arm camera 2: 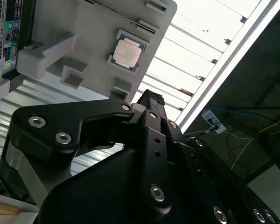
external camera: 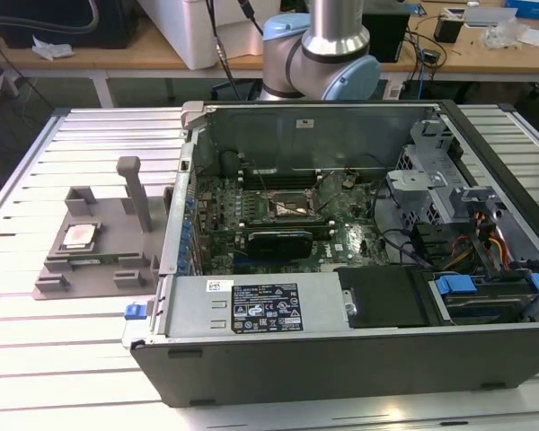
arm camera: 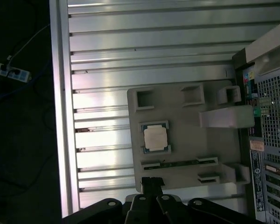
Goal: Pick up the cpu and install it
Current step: 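Reach for the cpu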
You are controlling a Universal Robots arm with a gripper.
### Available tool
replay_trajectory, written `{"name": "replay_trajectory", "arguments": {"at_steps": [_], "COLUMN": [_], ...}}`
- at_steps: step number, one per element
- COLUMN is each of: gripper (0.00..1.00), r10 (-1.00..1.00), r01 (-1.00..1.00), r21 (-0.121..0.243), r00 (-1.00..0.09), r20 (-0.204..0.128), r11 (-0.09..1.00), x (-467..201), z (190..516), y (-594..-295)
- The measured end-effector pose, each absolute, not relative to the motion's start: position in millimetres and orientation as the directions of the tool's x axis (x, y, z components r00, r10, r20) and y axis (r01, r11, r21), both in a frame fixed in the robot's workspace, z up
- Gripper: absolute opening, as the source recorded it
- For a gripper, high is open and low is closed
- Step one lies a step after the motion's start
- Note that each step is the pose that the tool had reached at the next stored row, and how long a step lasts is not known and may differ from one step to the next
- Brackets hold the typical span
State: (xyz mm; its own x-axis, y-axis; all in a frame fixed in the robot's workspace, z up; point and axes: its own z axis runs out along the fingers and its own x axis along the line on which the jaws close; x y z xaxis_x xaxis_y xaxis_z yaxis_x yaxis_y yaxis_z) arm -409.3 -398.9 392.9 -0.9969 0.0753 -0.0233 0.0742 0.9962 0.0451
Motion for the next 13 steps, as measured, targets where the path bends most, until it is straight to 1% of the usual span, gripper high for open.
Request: {"name": "replay_trajectory", "arguments": {"at_steps": [13], "gripper": [0.11], "r10": [0.075], "r01": [0.074], "r21": [0.045], "r00": [-0.997], "r20": [-0.023], "r11": [0.996], "x": [-446.5], "z": [392.9], "y": [-398.8]}}
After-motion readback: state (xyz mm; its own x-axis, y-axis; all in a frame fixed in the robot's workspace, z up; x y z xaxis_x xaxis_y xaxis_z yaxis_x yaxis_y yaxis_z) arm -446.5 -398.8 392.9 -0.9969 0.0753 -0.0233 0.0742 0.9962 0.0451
